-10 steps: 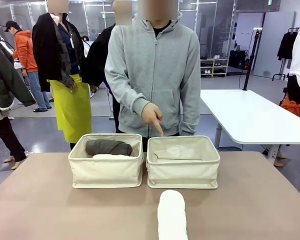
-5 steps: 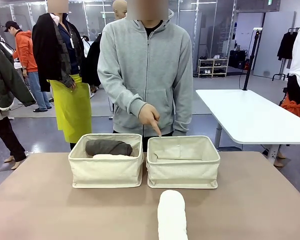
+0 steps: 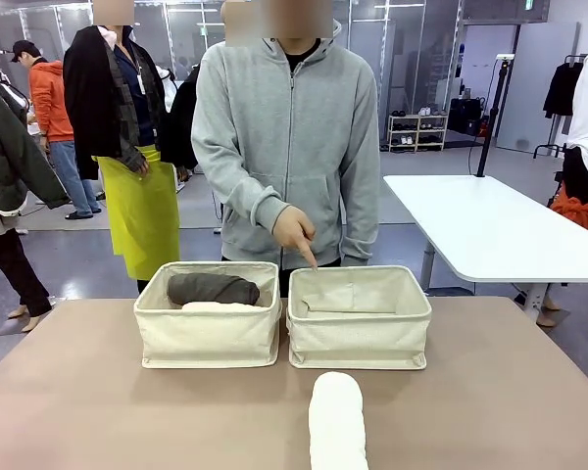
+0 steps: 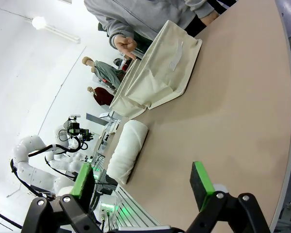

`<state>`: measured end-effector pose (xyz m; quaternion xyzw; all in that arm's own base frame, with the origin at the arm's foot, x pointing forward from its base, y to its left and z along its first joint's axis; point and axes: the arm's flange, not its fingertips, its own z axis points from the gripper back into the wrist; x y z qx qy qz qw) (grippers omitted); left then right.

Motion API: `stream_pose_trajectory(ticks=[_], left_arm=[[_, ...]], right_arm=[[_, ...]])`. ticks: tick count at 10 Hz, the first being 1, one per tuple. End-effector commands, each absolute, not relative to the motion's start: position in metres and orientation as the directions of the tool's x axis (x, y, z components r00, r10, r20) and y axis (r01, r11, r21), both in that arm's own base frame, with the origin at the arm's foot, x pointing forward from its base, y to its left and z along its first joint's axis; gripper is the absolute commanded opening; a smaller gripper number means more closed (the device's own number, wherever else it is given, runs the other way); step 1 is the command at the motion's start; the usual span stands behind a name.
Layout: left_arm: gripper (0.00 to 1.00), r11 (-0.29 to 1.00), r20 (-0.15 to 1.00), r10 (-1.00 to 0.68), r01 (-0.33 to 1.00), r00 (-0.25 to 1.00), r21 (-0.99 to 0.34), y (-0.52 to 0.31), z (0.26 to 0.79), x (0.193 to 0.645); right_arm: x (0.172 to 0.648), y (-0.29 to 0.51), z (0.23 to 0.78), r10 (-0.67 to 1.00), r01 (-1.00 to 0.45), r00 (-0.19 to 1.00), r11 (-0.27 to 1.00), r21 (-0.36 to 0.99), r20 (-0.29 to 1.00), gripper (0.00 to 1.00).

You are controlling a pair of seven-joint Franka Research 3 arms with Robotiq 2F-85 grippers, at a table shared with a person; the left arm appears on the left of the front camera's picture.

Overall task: Divide the towels into two baskets.
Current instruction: Pick up one hotel-folded towel from the bottom of the table and place it in the Fabric basket indicated by the person.

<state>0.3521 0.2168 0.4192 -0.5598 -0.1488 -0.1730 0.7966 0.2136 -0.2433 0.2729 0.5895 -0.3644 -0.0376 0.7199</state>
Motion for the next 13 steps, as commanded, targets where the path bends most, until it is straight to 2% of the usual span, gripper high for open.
stream_pose_trajectory(ticks=[1, 4, 6, 9, 13], left_arm=[[1.0, 0.31, 0.429, -0.116, 0.442, 0.896, -0.841, 0.219, 0.421, 0.348], [1.0, 0.31, 0.429, -0.116, 0.442, 0.896, -0.841, 0.219, 0.421, 0.348], [1.0, 0.31, 0.429, -0.116, 0.442, 0.896, -0.841, 0.219, 0.421, 0.348], [1.0, 0.31, 0.429, -0.116, 0.442, 0.896, -0.841, 0.219, 0.421, 0.348], [1.0, 0.31, 0.429, -0.116, 0.442, 0.896, -0.841, 0.219, 0.421, 0.348]], right_arm=[[0.214, -0.243, 0.273, -0.484, -0.376, 0.732, 0.302, 0.876, 0.48, 1.0], [0.23, -0.21, 0.288, -0.368, -0.334, 0.806, 0.364, 0.87, 0.463, 1.0], [0.245, -0.159, 0.305, -0.239, -0.313, 0.86, 0.451, 0.836, 0.451, 1.0], [0.272, -0.082, 0.325, -0.089, -0.302, 0.914, 0.5, 0.812, 0.395, 1.0], [0.288, 0.02, 0.361, 0.074, -0.306, 0.933, 0.681, 0.665, 0.353, 1.0]])
